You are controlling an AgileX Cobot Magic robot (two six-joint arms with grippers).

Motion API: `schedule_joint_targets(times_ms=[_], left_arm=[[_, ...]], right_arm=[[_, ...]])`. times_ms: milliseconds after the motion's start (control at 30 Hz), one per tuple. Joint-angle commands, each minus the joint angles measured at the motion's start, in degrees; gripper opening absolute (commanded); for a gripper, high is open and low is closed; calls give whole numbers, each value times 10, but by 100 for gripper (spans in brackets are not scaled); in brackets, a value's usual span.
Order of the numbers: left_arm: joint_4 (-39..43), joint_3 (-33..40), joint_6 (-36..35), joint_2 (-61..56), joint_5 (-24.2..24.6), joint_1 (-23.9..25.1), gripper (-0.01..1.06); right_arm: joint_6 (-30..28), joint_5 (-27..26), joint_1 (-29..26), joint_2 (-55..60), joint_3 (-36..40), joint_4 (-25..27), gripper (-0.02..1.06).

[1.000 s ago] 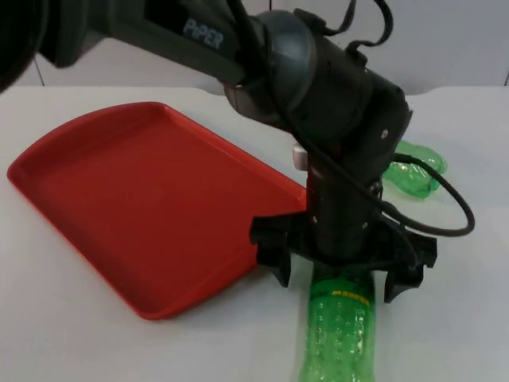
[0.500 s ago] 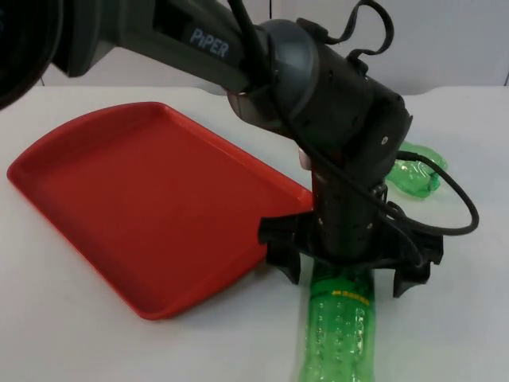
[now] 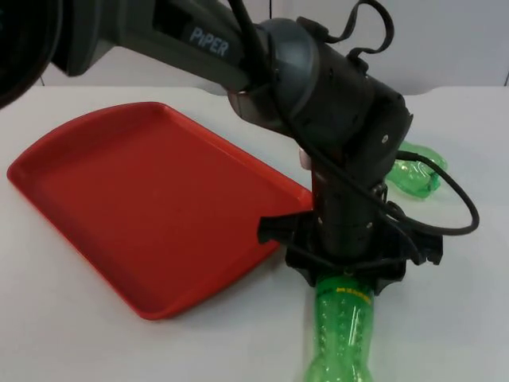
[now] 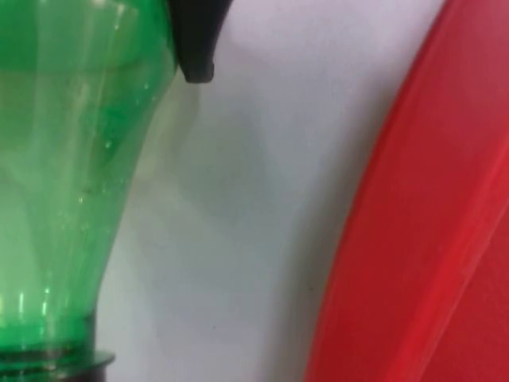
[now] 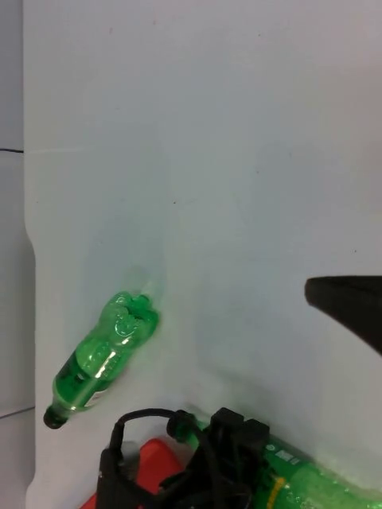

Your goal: Place the bottle upright on the tray.

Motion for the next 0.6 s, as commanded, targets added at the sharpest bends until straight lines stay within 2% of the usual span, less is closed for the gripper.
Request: schedule_joint_targets(times_ms=[0, 300, 567], left_arm=[[-8, -2, 2, -1, 7, -5, 0], [2, -2, 23, -45, 16, -5, 0], [123, -2, 20, -161, 14, -5, 0]], right_arm=[[-6, -2, -4, -3, 4, 1, 104], [-6, -2, -4, -3, 4, 1, 104], [-6, -2, -4, -3, 4, 1, 104]])
